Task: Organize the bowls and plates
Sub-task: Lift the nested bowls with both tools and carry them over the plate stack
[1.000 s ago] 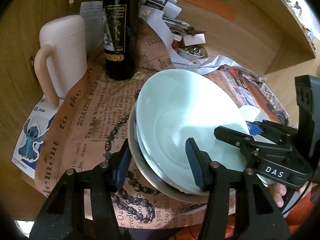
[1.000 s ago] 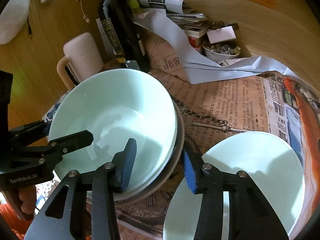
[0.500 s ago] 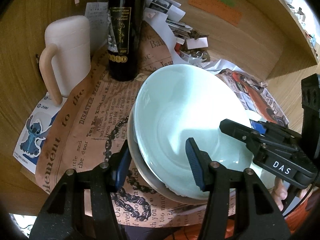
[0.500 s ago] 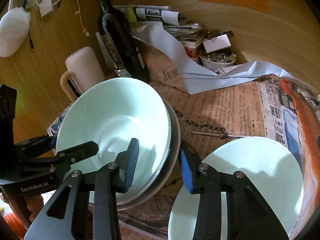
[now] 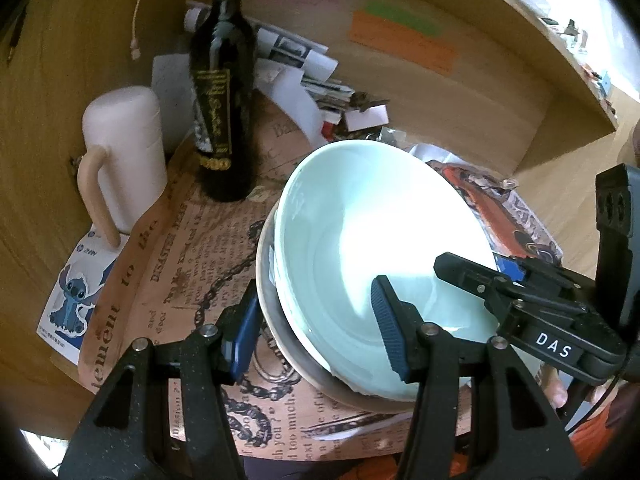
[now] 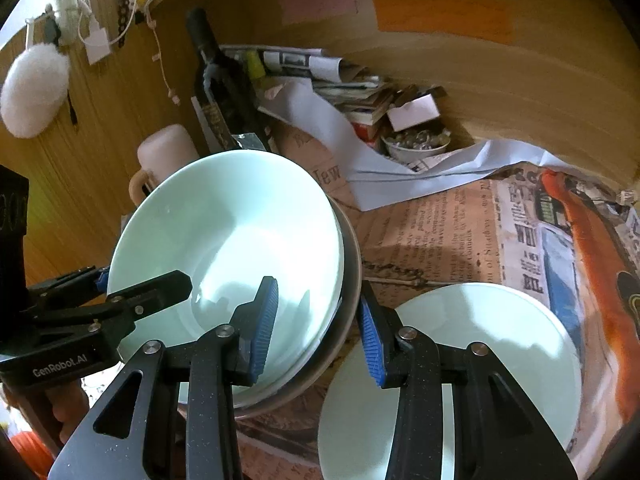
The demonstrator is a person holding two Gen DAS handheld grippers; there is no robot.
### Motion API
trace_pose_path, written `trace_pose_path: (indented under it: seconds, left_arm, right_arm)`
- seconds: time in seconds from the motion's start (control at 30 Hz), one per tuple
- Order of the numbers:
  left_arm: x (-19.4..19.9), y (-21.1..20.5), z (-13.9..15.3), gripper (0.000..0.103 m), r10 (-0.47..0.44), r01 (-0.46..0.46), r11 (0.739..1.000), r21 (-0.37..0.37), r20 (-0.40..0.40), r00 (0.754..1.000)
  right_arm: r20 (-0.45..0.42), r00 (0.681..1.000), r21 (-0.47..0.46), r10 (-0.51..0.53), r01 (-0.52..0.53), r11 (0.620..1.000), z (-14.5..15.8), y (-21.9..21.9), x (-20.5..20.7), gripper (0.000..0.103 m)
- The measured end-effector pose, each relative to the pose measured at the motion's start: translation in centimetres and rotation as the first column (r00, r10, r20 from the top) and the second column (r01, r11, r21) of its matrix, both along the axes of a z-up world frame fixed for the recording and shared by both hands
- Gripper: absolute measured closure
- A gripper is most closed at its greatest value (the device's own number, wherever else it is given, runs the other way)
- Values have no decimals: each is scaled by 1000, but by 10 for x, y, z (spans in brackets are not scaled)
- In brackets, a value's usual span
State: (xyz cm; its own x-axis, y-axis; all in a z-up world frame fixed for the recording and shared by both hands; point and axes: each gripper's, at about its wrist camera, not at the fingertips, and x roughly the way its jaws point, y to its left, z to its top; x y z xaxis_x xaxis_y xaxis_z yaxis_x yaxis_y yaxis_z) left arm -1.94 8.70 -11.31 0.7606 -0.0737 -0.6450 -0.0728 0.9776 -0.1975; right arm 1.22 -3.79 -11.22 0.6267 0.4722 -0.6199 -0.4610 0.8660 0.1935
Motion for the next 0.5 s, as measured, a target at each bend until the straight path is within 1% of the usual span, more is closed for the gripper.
trace_pose_path:
  seconds: [0.3, 0.5]
  left_arm:
    - [2, -23, 12, 49, -36, 36, 999, 6, 29, 999]
    - [5, -43, 17, 49, -78, 77, 997, 19, 45, 996]
  right_arm:
    - [31, 999, 19, -35, 35, 999, 11, -25, -11, 67]
    - [43, 997, 28, -69, 68, 997, 15, -46, -17, 67]
